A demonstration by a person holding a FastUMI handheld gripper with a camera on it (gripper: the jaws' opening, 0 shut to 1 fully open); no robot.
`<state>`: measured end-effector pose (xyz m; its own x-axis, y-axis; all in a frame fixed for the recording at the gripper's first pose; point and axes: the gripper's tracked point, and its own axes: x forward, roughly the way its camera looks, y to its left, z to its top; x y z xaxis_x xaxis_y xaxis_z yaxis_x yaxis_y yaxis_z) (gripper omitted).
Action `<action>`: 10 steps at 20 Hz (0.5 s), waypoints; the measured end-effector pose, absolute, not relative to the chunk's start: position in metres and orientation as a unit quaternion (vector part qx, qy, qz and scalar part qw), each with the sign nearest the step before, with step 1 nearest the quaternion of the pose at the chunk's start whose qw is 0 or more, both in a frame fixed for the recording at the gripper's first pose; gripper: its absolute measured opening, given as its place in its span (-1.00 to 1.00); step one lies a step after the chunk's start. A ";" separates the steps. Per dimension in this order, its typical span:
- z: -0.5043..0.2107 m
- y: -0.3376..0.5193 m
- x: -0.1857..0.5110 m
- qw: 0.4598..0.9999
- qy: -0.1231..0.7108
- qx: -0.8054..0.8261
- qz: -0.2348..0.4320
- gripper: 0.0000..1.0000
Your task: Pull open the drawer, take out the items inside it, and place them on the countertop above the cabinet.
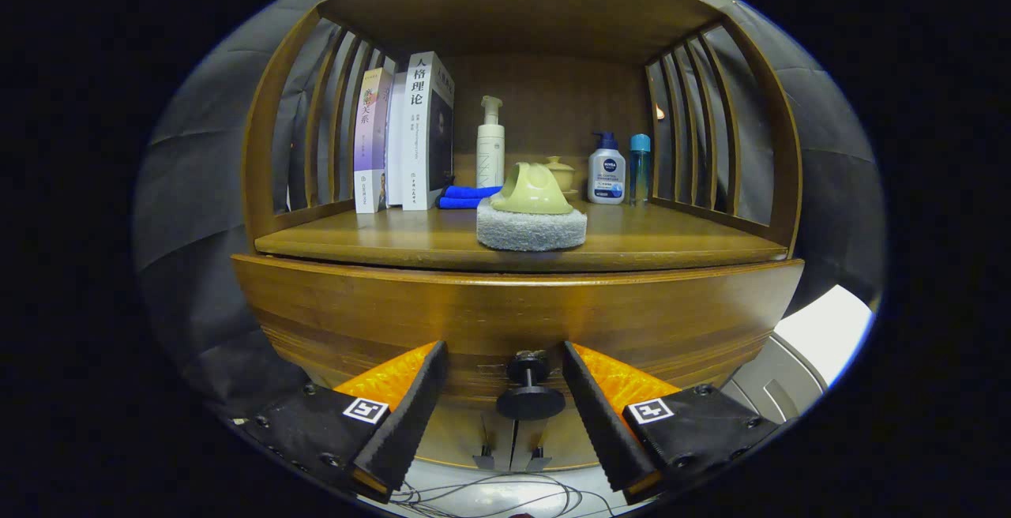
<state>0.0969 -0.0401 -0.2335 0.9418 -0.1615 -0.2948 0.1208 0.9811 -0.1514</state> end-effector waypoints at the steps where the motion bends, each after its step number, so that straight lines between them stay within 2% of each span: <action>1: -0.234 -0.041 0.102 0.982 0.157 -0.074 -0.070 0.90; 6: -0.235 -0.040 0.102 0.981 0.158 -0.085 -0.068 0.93; 10: -0.183 -0.030 0.076 0.991 0.108 -0.059 -0.054 0.95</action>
<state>0.0758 -0.0302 -0.1826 0.9710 -0.1192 -0.2071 0.0938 0.9873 -0.1284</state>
